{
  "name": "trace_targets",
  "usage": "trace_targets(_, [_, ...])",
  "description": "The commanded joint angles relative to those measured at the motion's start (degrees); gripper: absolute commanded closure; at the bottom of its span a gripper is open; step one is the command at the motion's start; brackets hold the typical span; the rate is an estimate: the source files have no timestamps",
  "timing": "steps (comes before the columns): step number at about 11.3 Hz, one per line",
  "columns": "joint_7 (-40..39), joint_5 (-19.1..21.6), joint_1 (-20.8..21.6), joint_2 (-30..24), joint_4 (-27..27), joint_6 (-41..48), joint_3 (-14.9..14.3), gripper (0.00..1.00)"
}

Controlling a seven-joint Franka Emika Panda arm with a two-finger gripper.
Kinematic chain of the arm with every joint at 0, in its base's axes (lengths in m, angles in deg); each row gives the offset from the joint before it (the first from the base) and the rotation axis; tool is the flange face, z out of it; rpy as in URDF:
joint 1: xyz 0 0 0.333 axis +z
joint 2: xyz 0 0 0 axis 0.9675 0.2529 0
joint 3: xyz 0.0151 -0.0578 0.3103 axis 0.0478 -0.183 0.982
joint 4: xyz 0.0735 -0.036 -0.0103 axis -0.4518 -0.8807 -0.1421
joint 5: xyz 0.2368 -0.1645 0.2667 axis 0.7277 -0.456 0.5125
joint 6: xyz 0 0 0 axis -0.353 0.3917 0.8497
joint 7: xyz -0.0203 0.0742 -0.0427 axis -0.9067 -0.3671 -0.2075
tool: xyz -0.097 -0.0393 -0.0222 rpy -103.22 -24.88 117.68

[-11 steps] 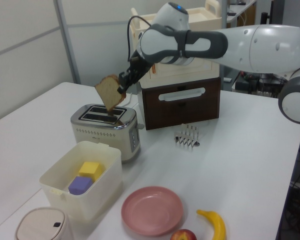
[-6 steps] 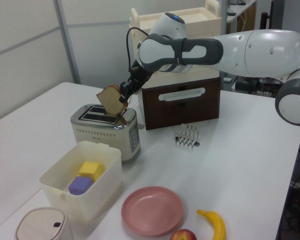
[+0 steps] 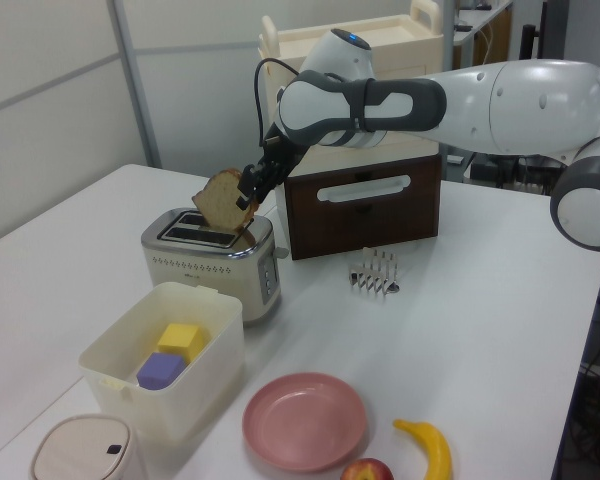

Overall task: Put the bread in the toaster
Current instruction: 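Lower the bread slice into a toaster slot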

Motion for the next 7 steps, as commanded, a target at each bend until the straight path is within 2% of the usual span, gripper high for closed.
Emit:
trace_targets(1, [-1.55, 0.22, 0.09, -2.12, -2.09, -1.49, -0.3, 0.39])
trace_targets(5, [-1.55, -0.39, 0.09, -2.47, -2.0, -1.4, -0.48, 0.35])
trace_targets(6, [-1.64, -1.78, 0.0, -3.17, -2.18, -0.97, -0.48, 0.3])
trace_targets(7, [-1.64, -5.19, -0.09, -3.96, -2.18, 1.47, -0.48, 0.22])
